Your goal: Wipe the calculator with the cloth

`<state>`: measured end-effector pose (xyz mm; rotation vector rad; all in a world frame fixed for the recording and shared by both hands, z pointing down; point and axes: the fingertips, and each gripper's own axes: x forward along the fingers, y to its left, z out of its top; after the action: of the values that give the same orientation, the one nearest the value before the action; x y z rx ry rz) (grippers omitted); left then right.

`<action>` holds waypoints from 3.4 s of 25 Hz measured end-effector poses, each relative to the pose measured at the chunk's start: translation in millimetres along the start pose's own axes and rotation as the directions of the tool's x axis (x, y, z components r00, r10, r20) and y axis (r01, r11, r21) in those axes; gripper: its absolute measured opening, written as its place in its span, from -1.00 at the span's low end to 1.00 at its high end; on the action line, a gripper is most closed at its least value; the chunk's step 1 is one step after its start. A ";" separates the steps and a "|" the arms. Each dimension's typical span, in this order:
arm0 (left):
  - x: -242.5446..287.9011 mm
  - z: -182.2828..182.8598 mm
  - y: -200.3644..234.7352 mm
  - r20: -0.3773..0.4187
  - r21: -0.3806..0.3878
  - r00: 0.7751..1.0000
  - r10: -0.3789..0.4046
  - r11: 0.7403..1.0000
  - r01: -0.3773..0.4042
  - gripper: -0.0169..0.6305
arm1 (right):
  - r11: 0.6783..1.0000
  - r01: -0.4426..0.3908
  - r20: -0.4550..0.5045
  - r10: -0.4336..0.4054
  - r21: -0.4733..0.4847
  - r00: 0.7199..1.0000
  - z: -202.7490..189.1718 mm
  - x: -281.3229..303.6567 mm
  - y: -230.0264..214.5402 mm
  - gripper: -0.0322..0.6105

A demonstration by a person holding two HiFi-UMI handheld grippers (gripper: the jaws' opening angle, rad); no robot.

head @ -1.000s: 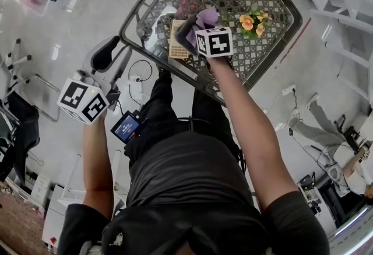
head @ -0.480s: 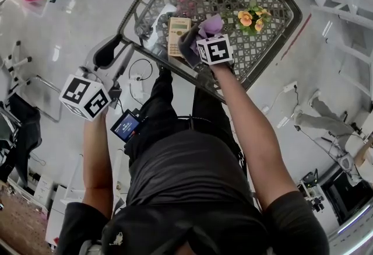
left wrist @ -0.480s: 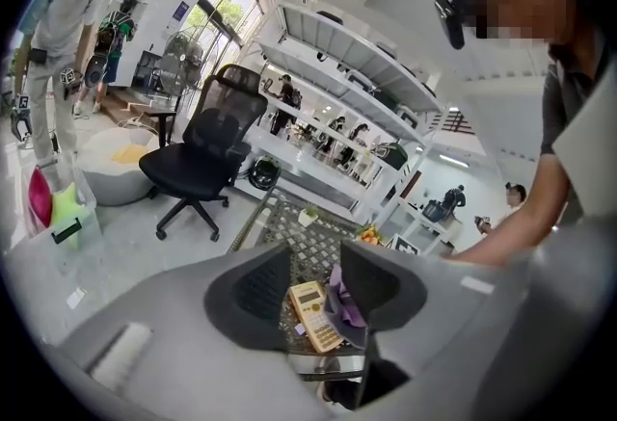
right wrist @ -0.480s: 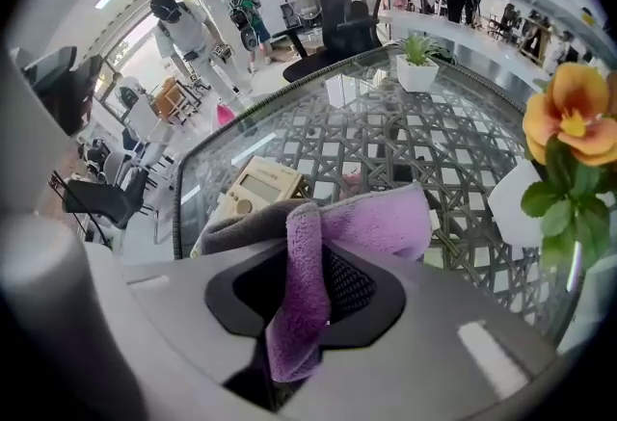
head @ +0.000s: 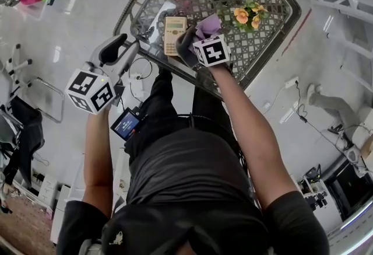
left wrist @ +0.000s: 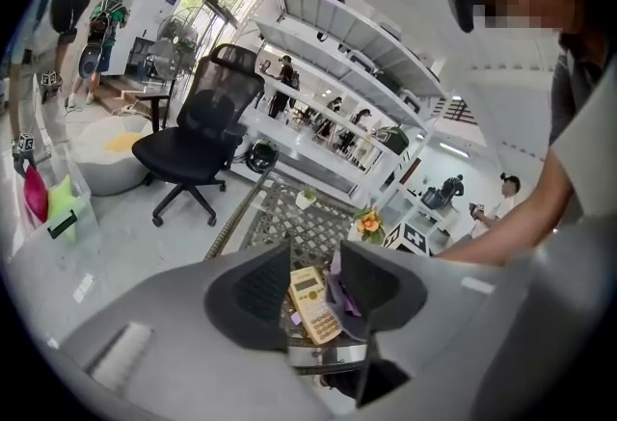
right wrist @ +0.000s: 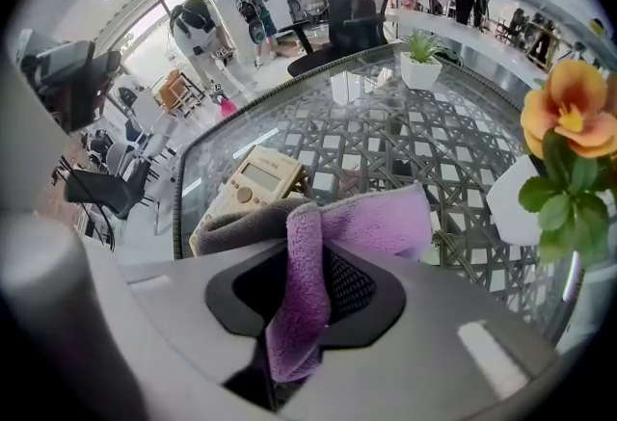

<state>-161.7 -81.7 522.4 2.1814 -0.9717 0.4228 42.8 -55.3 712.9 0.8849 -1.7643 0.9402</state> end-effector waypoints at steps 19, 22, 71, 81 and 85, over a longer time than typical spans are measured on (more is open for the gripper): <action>18.9 -3.4 -6.3 -0.010 -0.042 0.999 -0.047 0.998 0.046 -0.27 | 0.997 -0.040 -0.004 0.041 0.064 0.999 5.4 1.7 0.8 -0.67; 15.6 -8.5 -4.2 -0.001 -0.056 0.999 -0.040 0.998 0.040 -0.27 | 0.997 -0.038 -0.002 0.039 0.065 0.999 8.9 4.7 1.8 -0.67; -2.0 8.3 -39.3 0.036 0.006 0.997 -0.062 0.998 0.061 -0.27 | 0.996 0.085 0.009 -0.085 -0.006 0.996 -33.7 -26.4 -40.5 -0.66; -5.4 22.3 -53.9 0.041 0.030 0.997 -0.062 0.998 0.061 -0.28 | 0.990 0.051 0.039 -0.057 0.129 0.998 -54.5 -45.2 -57.7 -0.66; -7.6 22.2 -59.0 0.035 0.034 0.998 -0.061 0.998 0.060 -0.27 | 0.981 0.037 0.055 -0.048 0.191 0.997 -63.3 -53.1 -60.4 -0.65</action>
<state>-122.5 -65.7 475.2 2.2490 -0.9212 0.3749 136.4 -18.2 694.5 1.0774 -1.7184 1.0769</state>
